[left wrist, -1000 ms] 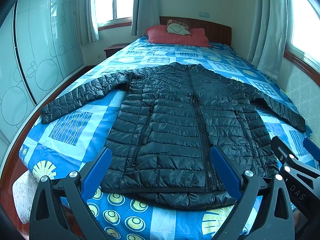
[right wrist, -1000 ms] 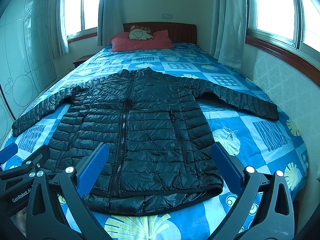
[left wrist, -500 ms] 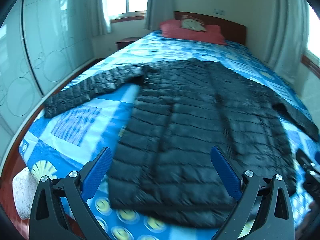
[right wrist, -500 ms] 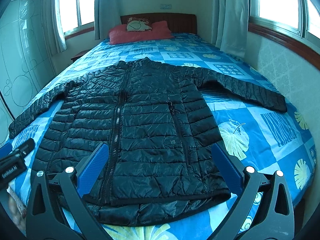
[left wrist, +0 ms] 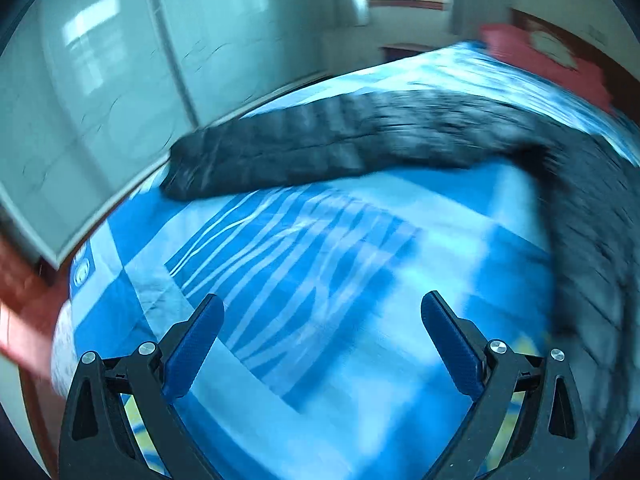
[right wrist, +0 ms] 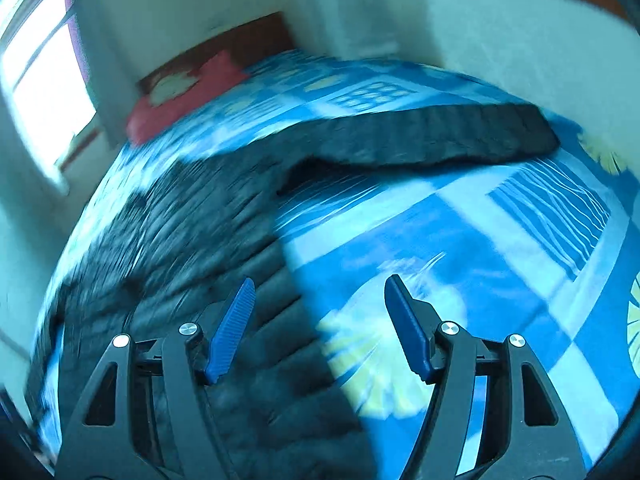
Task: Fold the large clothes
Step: 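Grasp the black jacket's sleeve cuff with the right tool and lift it, then carry the held sleeve across the jacket body with the right tool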
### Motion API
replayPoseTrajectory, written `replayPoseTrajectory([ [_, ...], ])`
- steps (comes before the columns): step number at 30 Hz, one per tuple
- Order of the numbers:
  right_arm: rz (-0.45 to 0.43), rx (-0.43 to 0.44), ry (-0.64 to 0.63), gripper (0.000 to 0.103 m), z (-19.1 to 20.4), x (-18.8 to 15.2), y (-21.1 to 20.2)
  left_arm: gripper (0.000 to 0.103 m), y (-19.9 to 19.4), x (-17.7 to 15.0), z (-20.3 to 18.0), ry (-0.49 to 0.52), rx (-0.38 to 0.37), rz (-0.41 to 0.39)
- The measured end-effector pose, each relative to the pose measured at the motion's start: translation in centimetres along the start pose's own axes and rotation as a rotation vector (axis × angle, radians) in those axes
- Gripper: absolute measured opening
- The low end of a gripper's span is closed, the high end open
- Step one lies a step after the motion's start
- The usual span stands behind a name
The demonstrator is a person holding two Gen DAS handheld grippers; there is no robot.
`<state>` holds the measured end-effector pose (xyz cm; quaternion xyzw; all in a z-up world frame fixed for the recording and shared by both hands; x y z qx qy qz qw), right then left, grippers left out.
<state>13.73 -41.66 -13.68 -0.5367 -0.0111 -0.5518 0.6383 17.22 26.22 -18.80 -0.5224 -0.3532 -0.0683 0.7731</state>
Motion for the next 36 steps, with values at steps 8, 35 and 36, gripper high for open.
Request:
replayPoseTrajectory([
  [8, -0.072, 0.003, 0.309, 0.069, -11.1, 7.3, 4.8, 0.099, 3.4, -0.7, 1.1, -0.089, -0.019, 0.057],
  [35, -0.222, 0.093, 0.638, 0.010, -24.8, 18.0, 13.9, 0.099, 3.9, -0.9, 0.8, -0.075, 0.013, 0.032],
  [36, -0.220, 0.088, 0.643, 0.009, -24.8, 18.1, 14.0, 0.099, 3.9, -0.9, 0.8, -0.075, 0.014, 0.031],
])
Point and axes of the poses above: each gripper's, at about its wrist camera, not at the fingertips, and y roughly the way its jaws point, z to its left, x to its top, the point moved 5 cm from there along y, roughly the way its jaws point, and after that the axes turned 9 degrees about y, right-handed, at the moved point
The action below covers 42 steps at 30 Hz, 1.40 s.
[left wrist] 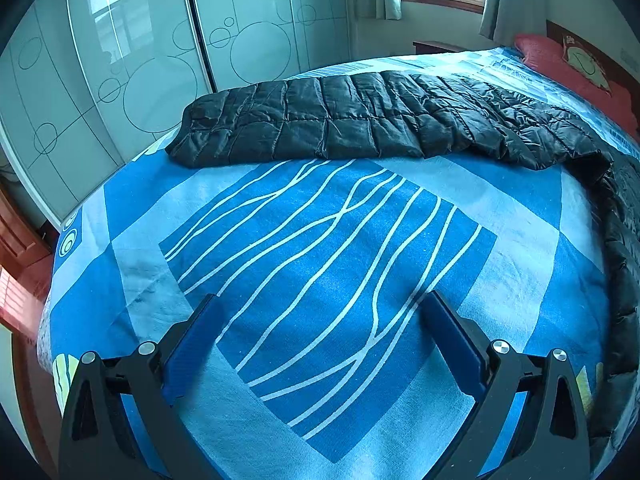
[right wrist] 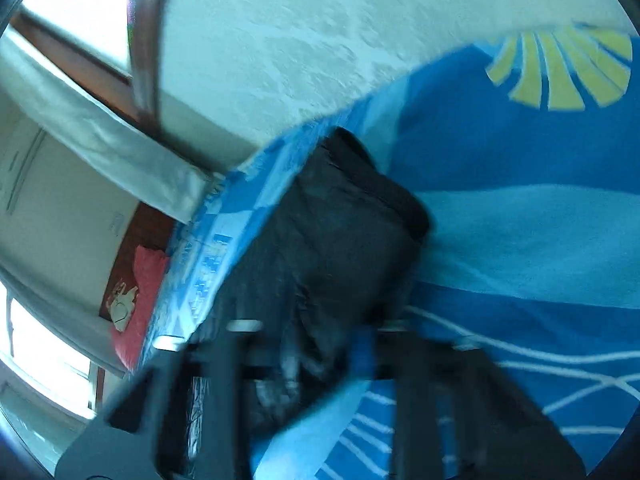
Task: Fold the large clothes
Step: 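Carry the held sleeve across the jacket body with the right tool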
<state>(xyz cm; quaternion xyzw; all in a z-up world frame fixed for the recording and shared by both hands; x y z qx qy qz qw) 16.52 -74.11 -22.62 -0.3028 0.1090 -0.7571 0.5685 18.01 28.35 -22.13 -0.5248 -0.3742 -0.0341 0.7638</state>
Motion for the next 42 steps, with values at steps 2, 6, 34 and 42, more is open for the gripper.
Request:
replayPoseTrajectory([
  [2, -0.028, 0.002, -0.033, 0.007, 1.5, -0.4, -0.7, 0.099, 0.1, 0.1, 0.0, -0.001, -0.002, -0.001],
  [6, -0.052, 0.075, -0.201, 0.006, 7.9, -3.6, -3.0, 0.099, 0.1, 0.0, 0.0, 0.000, 0.003, -0.008],
  [34, 0.565, 0.402, -1.062, 0.006, 34.1, -61.4, -6.5, 0.099, 0.1, -0.4, 0.2, -0.021, -0.008, -0.050],
  [42, 0.734, 0.308, -1.169, 0.011, 31.9, -69.8, -4.2, 0.099, 0.0, -0.5, 0.2, -0.022, -0.007, -0.055],
])
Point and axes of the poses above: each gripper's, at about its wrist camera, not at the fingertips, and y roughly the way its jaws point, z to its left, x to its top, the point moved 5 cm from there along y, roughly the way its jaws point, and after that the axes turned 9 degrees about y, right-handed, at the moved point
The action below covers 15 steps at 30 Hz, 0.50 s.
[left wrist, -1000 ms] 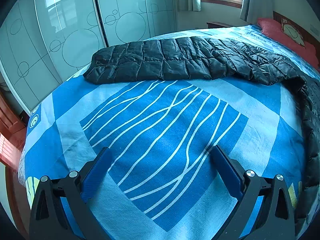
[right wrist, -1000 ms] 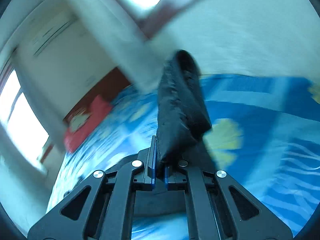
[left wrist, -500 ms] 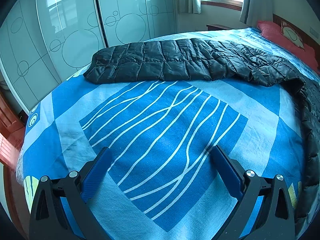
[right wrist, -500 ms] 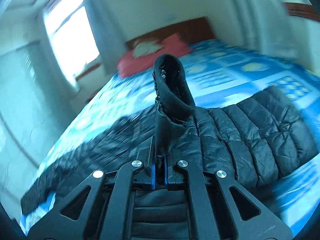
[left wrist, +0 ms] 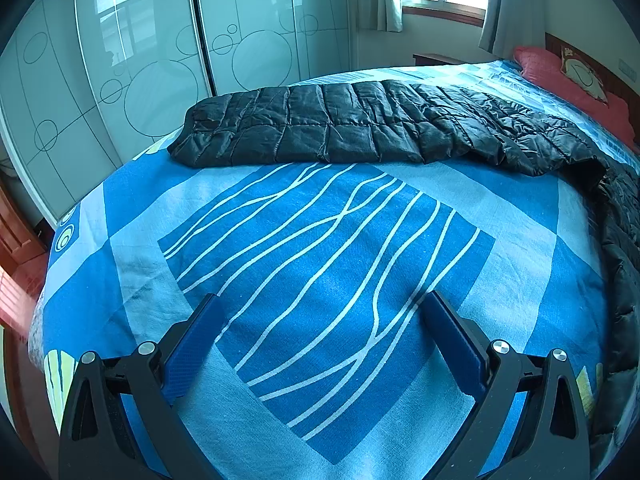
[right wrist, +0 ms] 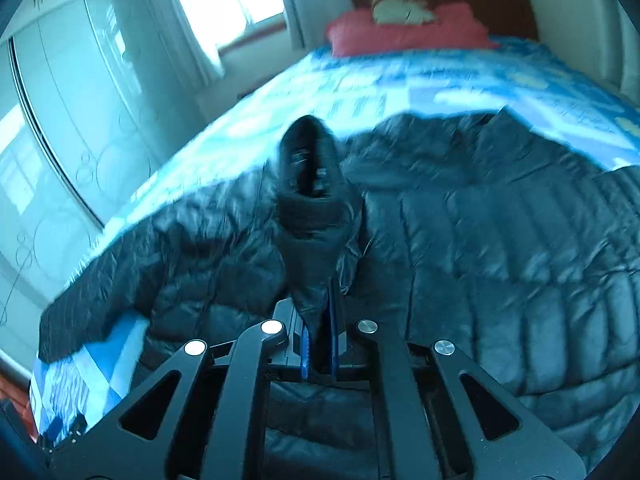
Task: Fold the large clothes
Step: 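Carry the held sleeve across the jacket body with the right tool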
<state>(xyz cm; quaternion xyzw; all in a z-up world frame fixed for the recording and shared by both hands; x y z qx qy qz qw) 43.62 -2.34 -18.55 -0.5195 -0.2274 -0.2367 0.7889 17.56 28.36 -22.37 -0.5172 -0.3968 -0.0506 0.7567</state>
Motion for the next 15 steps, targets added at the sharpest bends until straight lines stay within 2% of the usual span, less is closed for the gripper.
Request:
replayPoseTrajectory([
  [2, 0.050, -0.021, -0.013, 0.015, 0.0, -1.1, 1.1, 0.099, 0.0, 0.0, 0.0, 0.000, 0.001, 0.000],
  [4, 0.080, 0.002, -0.040, 0.033, 0.7, -1.8, 1.5, 0.099, 0.0, 0.0, 0.0, 0.000, 0.000, 0.001],
  [5, 0.079, 0.033, -0.065, 0.050, 1.4, -2.0, 1.0, 0.099, 0.0, 0.0, 0.0, 0.000, 0.001, 0.001],
  [6, 0.078, 0.058, -0.076, 0.071, 1.9, -2.2, 0.5, 0.099, 0.0, 0.0, 0.0, 0.000, 0.001, 0.001],
  [7, 0.066, 0.086, -0.089, 0.075, 2.3, -2.4, -0.5, 0.099, 0.0, 0.0, 0.0, 0.000, 0.001, 0.000],
  [11, -0.022, 0.142, -0.144, 0.074, 1.4, -1.9, -6.3, 0.099, 0.0, 0.0, 0.0, 0.000, 0.000, 0.001],
  [13, -0.061, 0.121, -0.107, 0.061, -2.0, -0.6, -9.1, 0.099, 0.0, 0.0, 0.0, 0.000, 0.001, 0.001],
  [15, -0.090, 0.073, -0.028, 0.036, -6.5, 1.2, -10.9, 0.099, 0.0, 0.0, -0.1, 0.001, 0.002, 0.001],
])
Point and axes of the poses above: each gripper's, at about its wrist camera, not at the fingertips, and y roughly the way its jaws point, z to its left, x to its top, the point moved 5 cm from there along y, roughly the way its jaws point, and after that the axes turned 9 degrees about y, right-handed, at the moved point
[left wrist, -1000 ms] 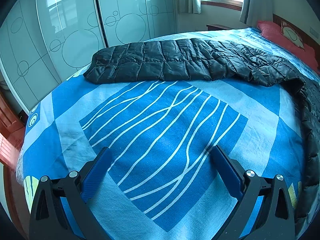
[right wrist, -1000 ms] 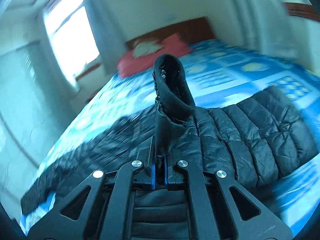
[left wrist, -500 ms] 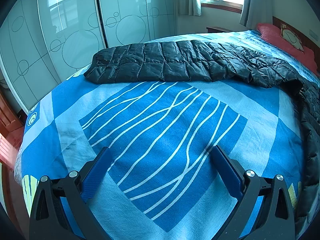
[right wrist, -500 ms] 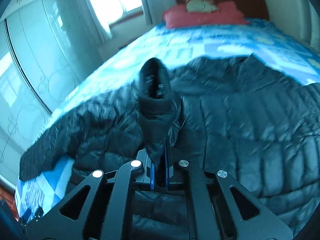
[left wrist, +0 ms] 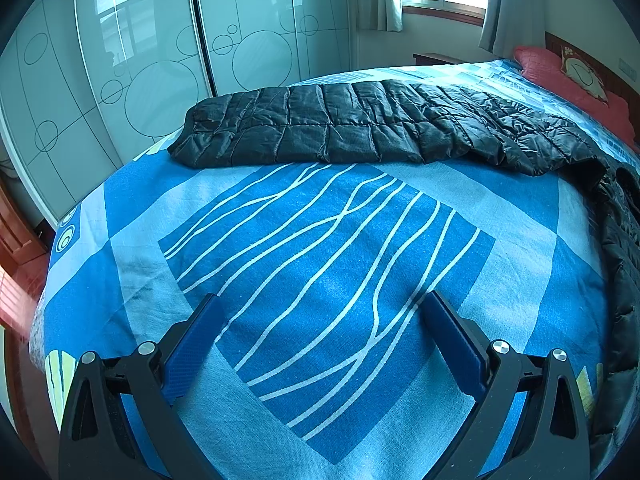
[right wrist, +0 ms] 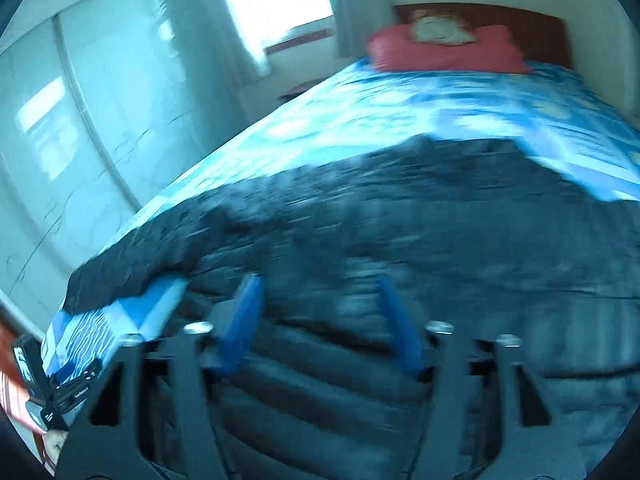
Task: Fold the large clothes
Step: 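Carry the held sleeve across the jacket body with the right tool, then open the right tool to release the sleeve onto the jacket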
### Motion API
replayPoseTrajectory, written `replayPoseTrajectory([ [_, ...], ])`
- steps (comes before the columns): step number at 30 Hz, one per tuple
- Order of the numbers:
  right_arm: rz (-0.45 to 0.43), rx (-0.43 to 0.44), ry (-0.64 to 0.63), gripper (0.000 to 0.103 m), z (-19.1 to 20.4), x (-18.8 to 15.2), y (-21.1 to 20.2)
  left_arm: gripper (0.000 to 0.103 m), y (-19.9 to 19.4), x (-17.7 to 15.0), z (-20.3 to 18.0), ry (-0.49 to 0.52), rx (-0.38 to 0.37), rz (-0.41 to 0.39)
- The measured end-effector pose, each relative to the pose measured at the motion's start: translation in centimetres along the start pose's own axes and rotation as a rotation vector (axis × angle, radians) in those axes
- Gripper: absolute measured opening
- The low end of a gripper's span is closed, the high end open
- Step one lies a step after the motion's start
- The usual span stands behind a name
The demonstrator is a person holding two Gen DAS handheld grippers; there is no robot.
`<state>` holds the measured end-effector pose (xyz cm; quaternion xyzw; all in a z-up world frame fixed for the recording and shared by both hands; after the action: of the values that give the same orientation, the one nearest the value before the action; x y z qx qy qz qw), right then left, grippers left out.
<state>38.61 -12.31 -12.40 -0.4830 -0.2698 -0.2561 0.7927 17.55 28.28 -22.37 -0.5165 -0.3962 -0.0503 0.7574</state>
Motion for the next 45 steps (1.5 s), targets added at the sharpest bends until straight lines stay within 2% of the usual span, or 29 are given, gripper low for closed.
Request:
replayPoseTrajectory([
  [3, -0.075, -0.148, 0.166, 0.028, -9.6, 3.1, -3.1, 0.099, 0.0, 0.0, 0.0, 0.000, -0.001, 0.000],
  [7, -0.150, -0.363, 0.358, 0.028, -21.5, 5.0, -6.2, 0.099, 0.0, 0.1, 0.1, 0.002, 0.005, 0.000],
  [9, -0.113, -0.410, 0.391, 0.022, -24.7, 4.2, -5.8, 0.099, 0.0, 0.1, 0.0, 0.004, 0.008, 0.000],
  [11, -0.007, -0.397, 0.392, 0.010, -26.4, 2.4, -3.5, 0.099, 0.0, 0.1, 0.0, 0.005, 0.008, 0.000],
  [13, 0.029, -0.380, 0.340, 0.009, -26.5, 1.4, -2.1, 0.099, 0.1, 0.1, 0.0, 0.005, 0.009, 0.000],
  [16, 0.040, -0.376, 0.318, 0.009, -26.3, 2.2, -2.3, 0.099, 0.1, 0.1, 0.0, 0.007, 0.010, 0.001],
  [19, -0.020, -0.390, 0.271, 0.010, -25.2, 4.4, -3.8, 0.099, 0.0, 0.1, 0.0, 0.007, 0.012, 0.001],
  [22, -0.058, -0.390, 0.268, 0.016, -25.5, 6.6, -3.6, 0.099, 0.1, 0.2, 0.0, 0.009, 0.015, 0.000],
  [26, -0.018, -0.410, 0.273, 0.016, -27.4, 8.5, 0.0, 0.099, 0.1, 0.2, 0.0, 0.011, 0.018, 0.000],
  [29, 0.055, -0.417, 0.321, 0.016, -29.3, 7.3, 2.5, 0.099, 0.1, 0.2, -0.1, 0.011, 0.019, -0.001],
  [32, 0.052, -0.435, 0.320, 0.016, -28.9, 7.8, 2.0, 0.099, 0.0, 0.2, 0.0, 0.011, 0.019, -0.001],
  [34, 0.020, -0.451, 0.297, 0.019, -28.1, 8.1, 1.3, 0.099, 0.0, 0.2, -0.1, 0.011, 0.018, -0.001],
  [36, -0.003, -0.455, 0.268, 0.039, -27.6, 8.0, 1.4, 0.099, 0.0, 0.2, -0.1, 0.011, 0.019, -0.001],
  [38, 0.043, -0.496, 0.224, 0.040, -28.1, 7.0, 3.1, 0.099, 0.0, 0.2, -0.1, 0.012, 0.021, -0.001],
  [40, 0.028, -0.536, 0.205, 0.040, -27.3, 7.4, 2.7, 0.099, 0.0, 0.2, 0.0, 0.012, 0.020, 0.000],
  [42, 0.011, -0.511, 0.228, 0.043, -25.9, 7.5, 1.7, 0.099, 0.0, 0.2, -0.1, 0.009, 0.017, 0.000],
  [43, -0.018, -0.485, 0.234, 0.049, -24.6, 7.3, 0.8, 0.099, 0.0, 0.2, -0.1, 0.008, 0.016, -0.001],
  [45, -0.068, -0.441, 0.223, 0.069, -21.9, 6.3, -0.8, 0.099, 0.0, 0.2, -0.1, 0.009, 0.018, -0.001],
])
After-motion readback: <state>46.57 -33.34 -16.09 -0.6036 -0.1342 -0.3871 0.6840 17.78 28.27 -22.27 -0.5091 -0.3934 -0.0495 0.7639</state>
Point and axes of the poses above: each gripper's, at about its wrist camera, not at the fingertips, and y roughly the way its jaws point, z to its left, x to its top, the point moved 5 cm from there along y, roughly the way its jaws point, and after that the axes turned 9 degrees about y, right-handed, at the moved point
